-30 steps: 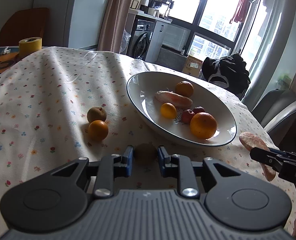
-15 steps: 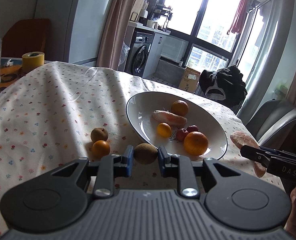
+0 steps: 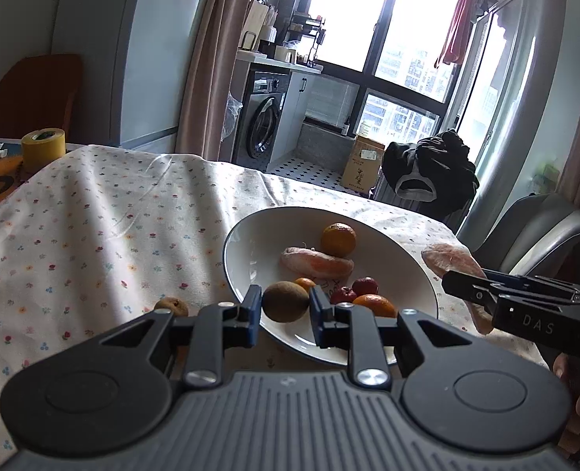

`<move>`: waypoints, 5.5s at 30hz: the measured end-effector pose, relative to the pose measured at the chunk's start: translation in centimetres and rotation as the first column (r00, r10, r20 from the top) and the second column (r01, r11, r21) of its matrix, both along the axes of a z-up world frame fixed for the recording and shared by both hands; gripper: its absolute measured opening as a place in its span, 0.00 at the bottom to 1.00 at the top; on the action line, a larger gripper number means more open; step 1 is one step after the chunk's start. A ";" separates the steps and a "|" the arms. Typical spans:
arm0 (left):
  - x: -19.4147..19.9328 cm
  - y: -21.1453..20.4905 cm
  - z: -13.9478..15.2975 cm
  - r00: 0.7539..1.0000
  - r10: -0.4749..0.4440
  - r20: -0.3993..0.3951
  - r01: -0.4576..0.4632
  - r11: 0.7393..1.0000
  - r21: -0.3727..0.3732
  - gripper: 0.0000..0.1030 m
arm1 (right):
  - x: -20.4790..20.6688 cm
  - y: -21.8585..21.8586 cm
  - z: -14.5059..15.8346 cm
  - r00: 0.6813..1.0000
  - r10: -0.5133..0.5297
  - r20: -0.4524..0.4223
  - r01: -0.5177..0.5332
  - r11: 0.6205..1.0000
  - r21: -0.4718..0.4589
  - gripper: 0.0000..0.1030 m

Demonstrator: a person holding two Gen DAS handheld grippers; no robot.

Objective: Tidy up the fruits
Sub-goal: 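Carry pomelo and kiwi into the bowl and open both grippers, then move right gripper to a kumquat while left gripper approaches the last kumquat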

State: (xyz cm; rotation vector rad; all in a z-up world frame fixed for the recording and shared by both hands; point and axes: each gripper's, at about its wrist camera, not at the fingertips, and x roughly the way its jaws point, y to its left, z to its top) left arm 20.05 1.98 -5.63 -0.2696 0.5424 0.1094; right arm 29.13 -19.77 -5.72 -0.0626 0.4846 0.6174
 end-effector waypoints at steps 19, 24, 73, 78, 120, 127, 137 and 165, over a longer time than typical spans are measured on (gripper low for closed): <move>0.9 1.0 0.2 1.000 0.018 -0.004 -0.018 0.999 -0.030 0.31 | 1.9 1.8 0.5 1.000 0.000 0.011 0.000 1.000 -0.028 0.37; -0.1 1.9 0.3 0.999 0.048 -0.002 -0.048 0.999 -0.018 0.35 | 2.4 2.7 0.9 0.999 0.004 0.034 -0.003 0.999 -0.035 0.37; -8.8 6.9 -0.2 0.978 0.208 0.002 -0.208 0.978 -0.010 0.71 | -5.7 4.3 1.0 0.989 0.138 -0.048 -0.132 0.984 0.116 0.87; -9.1 7.2 -0.2 0.968 0.252 -0.010 -0.252 0.968 0.018 0.77 | -6.0 4.9 0.5 0.983 0.172 -0.061 -0.164 0.979 0.119 0.92; -10.9 13.6 -3.3 0.964 0.263 -0.037 -0.266 0.961 -0.074 0.91 | -6.6 15.0 -2.4 0.949 0.271 -0.162 -0.268 0.963 0.038 0.56; -11.0 14.0 -3.3 0.960 0.277 -0.039 -0.279 0.958 -0.065 0.91 | -5.6 16.3 -3.1 0.947 0.269 -0.178 -0.269 0.963 0.021 0.48; -10.5 13.7 -3.4 0.963 0.268 -0.042 -0.270 0.961 -0.065 0.91 | -5.3 16.4 -3.1 0.949 0.272 -0.158 -0.276 0.961 -0.001 0.03; -9.2 12.8 -3.2 0.965 0.256 -0.051 -0.259 0.965 -0.045 0.91 | -5.2 16.4 -3.7 0.944 0.284 -0.165 -0.287 0.958 0.007 0.22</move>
